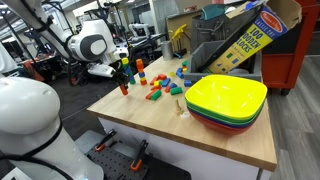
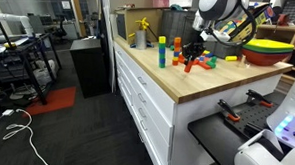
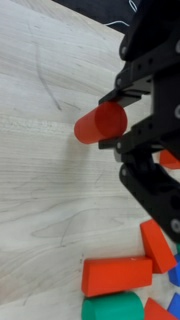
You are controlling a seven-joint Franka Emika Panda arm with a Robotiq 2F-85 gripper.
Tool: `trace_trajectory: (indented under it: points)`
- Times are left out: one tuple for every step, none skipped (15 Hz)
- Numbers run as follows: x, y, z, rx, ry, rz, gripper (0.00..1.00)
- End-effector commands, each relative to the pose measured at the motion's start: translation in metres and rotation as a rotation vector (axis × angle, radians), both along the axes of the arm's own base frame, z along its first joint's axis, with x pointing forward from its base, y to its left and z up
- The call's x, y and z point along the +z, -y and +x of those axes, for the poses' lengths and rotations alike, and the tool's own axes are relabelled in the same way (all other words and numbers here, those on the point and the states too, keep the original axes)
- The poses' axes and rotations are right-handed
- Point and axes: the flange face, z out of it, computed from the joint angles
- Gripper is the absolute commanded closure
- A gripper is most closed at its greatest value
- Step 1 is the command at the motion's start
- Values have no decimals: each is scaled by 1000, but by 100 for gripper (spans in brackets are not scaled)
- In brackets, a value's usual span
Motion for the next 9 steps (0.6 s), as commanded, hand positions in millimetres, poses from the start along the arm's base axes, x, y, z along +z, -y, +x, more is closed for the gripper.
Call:
trace_trajectory:
  points:
    - [3,-17,6,8,50,-32,91]
    - [4,-23,6,16,62,-43,91]
    - [6,-29,6,24,70,-53,91]
    - [8,-35,6,34,78,-65,91]
    - [9,-41,5,44,84,-76,91]
    - [11,-46,4,54,89,-90,91]
    - [11,-51,5,63,95,-100,91]
    - [11,-55,5,71,100,-110,91]
    - [12,-58,5,80,104,-121,91]
